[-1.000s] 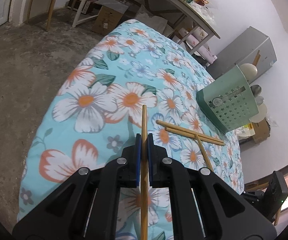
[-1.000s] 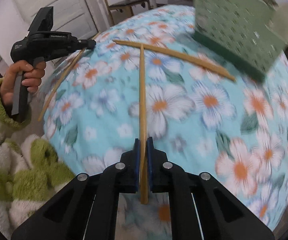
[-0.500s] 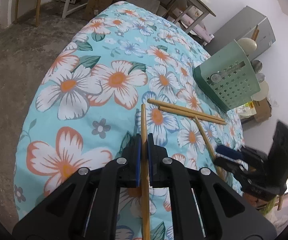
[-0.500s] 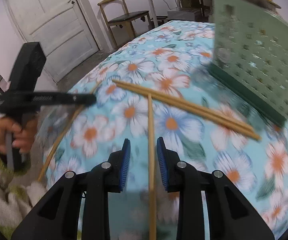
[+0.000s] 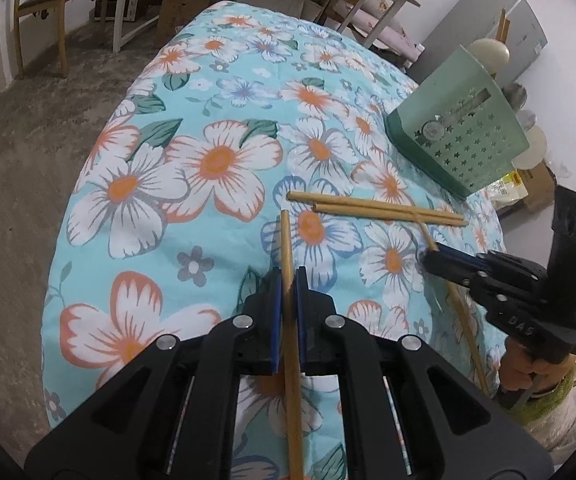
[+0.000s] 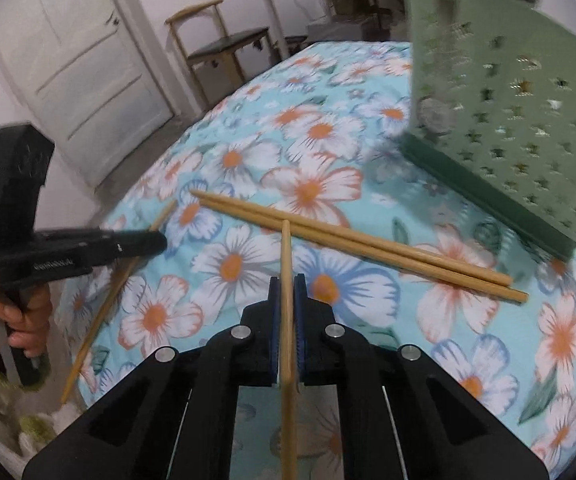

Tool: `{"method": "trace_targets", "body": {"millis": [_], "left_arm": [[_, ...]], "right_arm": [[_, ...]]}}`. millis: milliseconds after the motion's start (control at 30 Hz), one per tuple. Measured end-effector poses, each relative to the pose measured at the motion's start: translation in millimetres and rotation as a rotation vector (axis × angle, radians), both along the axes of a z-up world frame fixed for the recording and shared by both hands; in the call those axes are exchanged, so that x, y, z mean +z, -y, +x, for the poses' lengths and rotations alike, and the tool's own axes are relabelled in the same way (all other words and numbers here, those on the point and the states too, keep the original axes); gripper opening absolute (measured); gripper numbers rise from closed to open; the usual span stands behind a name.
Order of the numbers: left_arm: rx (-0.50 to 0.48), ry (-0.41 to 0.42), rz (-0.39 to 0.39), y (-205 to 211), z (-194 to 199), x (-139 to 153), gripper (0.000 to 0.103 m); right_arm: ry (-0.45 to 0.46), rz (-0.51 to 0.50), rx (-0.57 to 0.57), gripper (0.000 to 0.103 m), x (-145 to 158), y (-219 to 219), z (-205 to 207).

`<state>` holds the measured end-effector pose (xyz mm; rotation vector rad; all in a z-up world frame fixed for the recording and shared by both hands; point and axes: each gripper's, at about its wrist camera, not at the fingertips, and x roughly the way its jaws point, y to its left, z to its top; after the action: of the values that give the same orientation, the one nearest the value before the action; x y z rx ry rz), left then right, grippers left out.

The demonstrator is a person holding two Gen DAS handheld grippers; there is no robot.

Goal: Organize utensils
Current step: 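Drop the chopstick into the caddy with the left tool while the right tool carries its chopstick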

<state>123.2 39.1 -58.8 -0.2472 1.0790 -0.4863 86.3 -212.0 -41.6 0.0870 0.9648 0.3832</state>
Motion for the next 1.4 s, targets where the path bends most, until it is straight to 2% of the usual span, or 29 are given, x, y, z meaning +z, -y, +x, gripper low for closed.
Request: {"method": "trace_targets", "body": {"millis": [133,367,533,767,967,1100,1267,1400], "left_arm": [[0.030,0.036,-0.066,-3,2,12,0.005],[0.048,0.164,-0.214,-1,2,57,0.005],[0.022,0.203,-0.230,9,2,75,0.005],[-0.019,0.291,-0.237,23,2,108,0.005],[-0.070,0.445,-0.264,48,5,161,0.005],[-0.108,0.579,-0.303,71,6,204,0.004],[-0.135,0.788,-0.358,107,4,257,0.005],[-0.152,0.859,-0.409,138,12,280,0.004]], "right_arm": [[0.054,0.059,-0.076,0.007,19,19,-10],[0.165,0.178,-0.194,0.007,55,50,-21],[0.235,0.211,-0.234,0.007,75,69,-30],[0.269,0.252,-0.282,0.006,83,91,-40],[0.285,0.275,-0.324,0.006,85,106,-47],[0.291,0.286,-0.346,0.006,84,117,-49],[0.289,0.299,-0.367,0.006,81,125,-48],[0.284,0.302,-0.376,0.006,79,129,-47]]}}
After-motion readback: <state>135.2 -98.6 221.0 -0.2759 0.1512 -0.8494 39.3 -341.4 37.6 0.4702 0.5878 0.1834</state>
